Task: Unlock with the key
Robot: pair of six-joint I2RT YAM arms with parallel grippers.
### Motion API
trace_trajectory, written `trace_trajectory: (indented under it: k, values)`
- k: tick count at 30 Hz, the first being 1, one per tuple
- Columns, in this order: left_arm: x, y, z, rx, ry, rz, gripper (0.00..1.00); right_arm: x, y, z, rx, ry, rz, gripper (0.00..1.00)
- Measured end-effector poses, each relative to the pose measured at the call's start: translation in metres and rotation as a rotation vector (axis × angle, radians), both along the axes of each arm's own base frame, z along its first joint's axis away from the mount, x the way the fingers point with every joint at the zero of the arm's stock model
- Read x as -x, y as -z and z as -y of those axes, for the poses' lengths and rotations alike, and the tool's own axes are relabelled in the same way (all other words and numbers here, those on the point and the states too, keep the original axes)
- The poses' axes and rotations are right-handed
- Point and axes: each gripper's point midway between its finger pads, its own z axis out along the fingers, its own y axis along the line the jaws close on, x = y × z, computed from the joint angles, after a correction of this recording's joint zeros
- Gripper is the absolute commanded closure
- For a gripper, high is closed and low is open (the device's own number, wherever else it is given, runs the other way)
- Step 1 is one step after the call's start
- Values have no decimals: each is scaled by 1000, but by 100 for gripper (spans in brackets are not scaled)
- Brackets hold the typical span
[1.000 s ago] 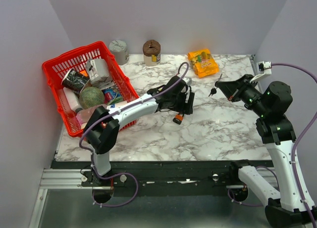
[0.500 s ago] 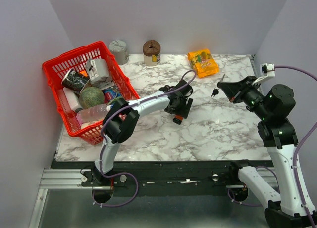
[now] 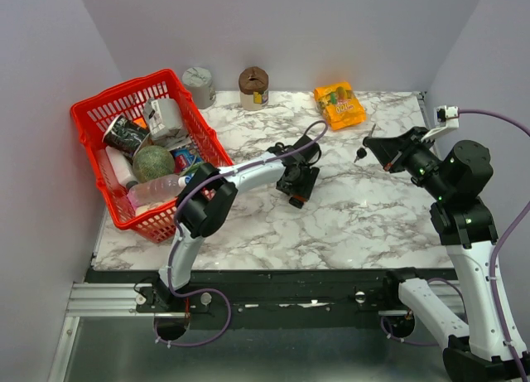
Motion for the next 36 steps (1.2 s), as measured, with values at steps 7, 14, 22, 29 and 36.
trace_trajectory:
  k: [7, 14, 22, 29, 36]
  values:
    - [-1, 3, 5, -40, 32, 4, 37, -2, 2, 0, 1, 0, -8, 99]
    - [3, 6, 6, -91, 79, 25, 37, -5, 5, -1, 2, 0, -18, 99]
    - [11, 10, 3, -120, 109, 20, 73, -7, 6, -1, 2, 0, -23, 99]
    - [10, 5, 5, -69, 101, -10, 100, -6, 7, 1, 11, 10, -28, 99]
    - [19, -11, 13, 81, -11, -174, 100, -1, -4, 6, 69, 17, -14, 99]
